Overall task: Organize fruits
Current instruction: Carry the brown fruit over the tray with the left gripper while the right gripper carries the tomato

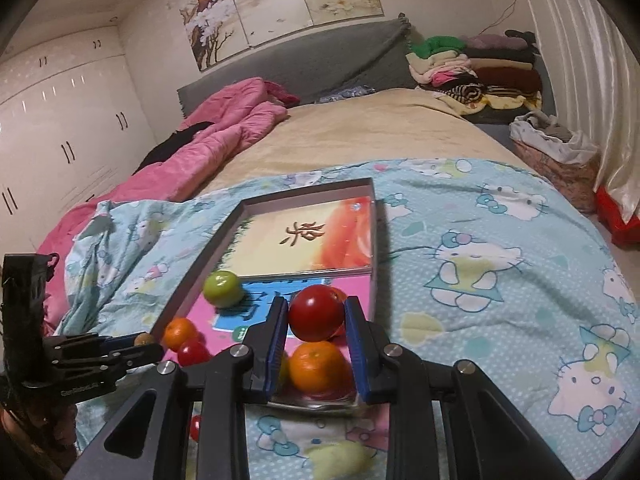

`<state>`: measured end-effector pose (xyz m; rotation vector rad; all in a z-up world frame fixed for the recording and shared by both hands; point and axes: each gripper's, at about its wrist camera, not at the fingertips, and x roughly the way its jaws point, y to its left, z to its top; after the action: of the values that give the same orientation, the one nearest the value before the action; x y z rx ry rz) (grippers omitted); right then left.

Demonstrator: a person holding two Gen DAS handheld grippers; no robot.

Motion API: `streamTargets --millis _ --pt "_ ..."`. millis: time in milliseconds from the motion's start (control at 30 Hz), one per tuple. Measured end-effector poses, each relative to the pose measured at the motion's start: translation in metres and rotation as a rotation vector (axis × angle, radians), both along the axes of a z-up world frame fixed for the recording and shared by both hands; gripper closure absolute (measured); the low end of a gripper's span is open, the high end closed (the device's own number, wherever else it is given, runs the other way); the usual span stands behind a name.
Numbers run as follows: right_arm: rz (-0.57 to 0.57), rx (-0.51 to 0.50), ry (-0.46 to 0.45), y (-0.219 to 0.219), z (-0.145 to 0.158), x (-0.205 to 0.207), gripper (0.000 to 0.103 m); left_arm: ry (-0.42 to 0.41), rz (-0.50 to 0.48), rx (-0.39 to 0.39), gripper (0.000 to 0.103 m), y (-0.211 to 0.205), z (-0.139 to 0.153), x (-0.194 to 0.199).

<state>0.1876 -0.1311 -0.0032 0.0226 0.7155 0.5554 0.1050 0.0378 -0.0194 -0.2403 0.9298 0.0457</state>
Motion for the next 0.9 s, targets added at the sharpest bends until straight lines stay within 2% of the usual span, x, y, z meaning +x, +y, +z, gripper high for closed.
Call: streamTargets --millis 133,900 --pt "-0.006 -0.028 -0.013 0.002 -0.001 0.0 0.074 0.021 0.0 0.004 0.077 -0.001 -0.005 0.005" --pt "-0.008 -0.146 -0.059 0.016 -0.009 0.009 0.074 0.021 -0.01 0.028 0.078 -0.003 -0.011 0.015"
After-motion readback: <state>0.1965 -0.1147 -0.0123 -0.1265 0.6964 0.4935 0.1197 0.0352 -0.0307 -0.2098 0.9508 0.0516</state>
